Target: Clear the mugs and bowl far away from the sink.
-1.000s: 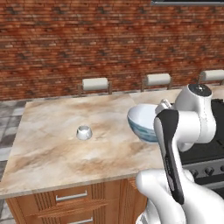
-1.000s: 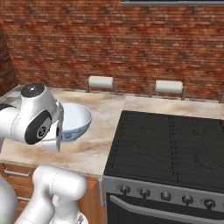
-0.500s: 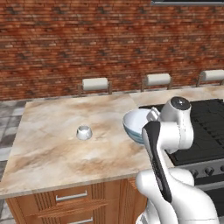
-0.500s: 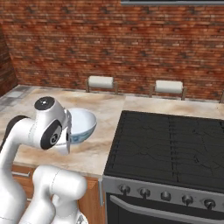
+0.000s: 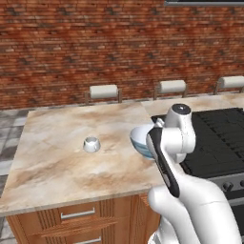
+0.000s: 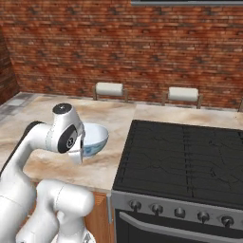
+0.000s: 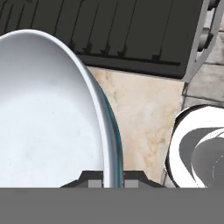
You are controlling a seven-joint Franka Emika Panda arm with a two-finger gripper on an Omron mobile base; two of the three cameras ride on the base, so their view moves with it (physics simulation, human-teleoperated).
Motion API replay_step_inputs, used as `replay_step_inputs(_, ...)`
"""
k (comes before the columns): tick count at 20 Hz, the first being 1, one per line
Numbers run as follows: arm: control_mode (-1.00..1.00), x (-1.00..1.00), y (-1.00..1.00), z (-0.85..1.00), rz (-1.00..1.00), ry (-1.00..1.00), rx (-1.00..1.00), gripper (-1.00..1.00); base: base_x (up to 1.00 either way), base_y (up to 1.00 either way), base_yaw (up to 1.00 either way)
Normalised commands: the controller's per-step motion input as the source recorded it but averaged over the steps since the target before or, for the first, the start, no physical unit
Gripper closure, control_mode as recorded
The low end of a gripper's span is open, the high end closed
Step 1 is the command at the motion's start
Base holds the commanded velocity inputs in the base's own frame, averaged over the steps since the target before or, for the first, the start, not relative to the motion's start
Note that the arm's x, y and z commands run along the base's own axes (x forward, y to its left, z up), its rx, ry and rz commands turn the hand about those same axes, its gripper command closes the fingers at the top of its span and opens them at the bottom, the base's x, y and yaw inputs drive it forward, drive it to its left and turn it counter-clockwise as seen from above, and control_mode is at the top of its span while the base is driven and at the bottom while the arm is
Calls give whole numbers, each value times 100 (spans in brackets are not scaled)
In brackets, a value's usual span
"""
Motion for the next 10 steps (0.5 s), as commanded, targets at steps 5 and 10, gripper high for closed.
replay_step_inputs(5, -100, 48, 0, -21, 0, 2, 0, 100, 0, 0, 0)
replay_step_inputs(10, -100, 49, 0, -28, 0, 0, 0, 100, 0, 0, 0)
